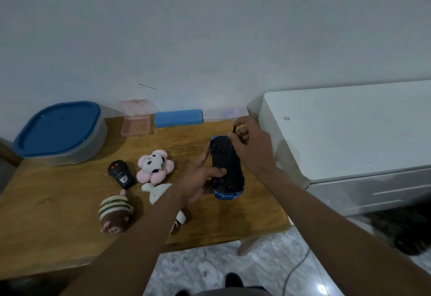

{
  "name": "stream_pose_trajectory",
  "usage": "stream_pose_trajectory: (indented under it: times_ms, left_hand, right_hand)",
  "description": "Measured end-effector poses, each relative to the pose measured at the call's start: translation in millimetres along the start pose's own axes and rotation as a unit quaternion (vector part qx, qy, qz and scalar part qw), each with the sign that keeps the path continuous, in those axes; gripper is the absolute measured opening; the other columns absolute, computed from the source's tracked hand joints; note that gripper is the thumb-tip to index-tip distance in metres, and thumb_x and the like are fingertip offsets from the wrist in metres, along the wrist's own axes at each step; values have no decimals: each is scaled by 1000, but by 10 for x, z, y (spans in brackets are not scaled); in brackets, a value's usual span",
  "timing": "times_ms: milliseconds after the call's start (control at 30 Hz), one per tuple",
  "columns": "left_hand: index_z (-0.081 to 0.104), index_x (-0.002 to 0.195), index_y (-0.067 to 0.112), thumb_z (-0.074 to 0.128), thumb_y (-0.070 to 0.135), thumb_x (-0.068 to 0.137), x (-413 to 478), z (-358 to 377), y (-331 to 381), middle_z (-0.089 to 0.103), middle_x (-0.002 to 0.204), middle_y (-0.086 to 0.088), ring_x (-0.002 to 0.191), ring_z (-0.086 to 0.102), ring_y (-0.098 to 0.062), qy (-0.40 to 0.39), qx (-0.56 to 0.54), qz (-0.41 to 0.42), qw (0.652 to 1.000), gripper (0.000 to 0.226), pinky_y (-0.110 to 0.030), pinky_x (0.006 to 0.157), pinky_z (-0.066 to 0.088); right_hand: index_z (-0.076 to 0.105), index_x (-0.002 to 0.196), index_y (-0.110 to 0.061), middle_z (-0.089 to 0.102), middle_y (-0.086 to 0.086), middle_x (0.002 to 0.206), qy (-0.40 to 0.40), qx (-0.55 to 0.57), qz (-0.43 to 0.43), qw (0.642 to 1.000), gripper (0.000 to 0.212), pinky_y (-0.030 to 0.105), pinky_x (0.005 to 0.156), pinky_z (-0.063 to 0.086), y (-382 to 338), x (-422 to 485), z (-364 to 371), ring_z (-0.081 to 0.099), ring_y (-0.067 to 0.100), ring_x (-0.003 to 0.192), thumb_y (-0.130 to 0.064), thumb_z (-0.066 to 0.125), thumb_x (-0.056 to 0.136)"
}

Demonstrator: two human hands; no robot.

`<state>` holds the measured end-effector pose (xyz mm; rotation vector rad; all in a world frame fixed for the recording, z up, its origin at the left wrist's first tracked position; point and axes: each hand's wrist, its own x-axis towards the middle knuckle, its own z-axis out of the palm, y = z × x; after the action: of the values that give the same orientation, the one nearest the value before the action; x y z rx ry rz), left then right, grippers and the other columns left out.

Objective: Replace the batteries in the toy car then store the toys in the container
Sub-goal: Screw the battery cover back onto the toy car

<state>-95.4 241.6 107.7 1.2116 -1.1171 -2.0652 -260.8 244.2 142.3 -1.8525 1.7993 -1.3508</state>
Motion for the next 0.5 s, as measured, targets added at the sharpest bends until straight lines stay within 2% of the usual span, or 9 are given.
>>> stream_pose_trajectory:
  times_ms: [100,233,433,500]
  left_hand:
    - [33,142,54,68,2,84,14,8,-80,64,129,-4,114,62,-36,3,-2,-11,1000,86,-57,95,50]
    - [33,142,54,67,0,84,29,35,-173,65,127,-4,111,64,-35,9,-13,-12,1000,86,-51,88,55]
    - [35,141,51,69,0,82,68,22,-322,67,125,-2,109,66,-33,28,-23,-20,999,84,-48,81,58]
    - [45,137,38,72,4,80,77,24,-375,69,120,-5,107,67,-34,37,-22,-30,999,72,-46,79,58]
  right_hand:
    - [56,100,-16,55,-11,64,17,12,26,999,17,20,60,49,36,-28,-33,57,7,62,-18,67,87]
    - [59,101,-17,55,-10,60,28,20,58,998,16,9,57,44,89,-63,-77,55,3,56,-16,67,87]
    - [60,100,-16,54,-12,56,17,10,82,996,16,12,57,46,213,-180,-129,55,-1,56,-13,67,86]
    - [60,100,-17,54,-12,57,12,7,88,996,16,12,56,46,241,-205,-144,56,-1,55,-14,67,86]
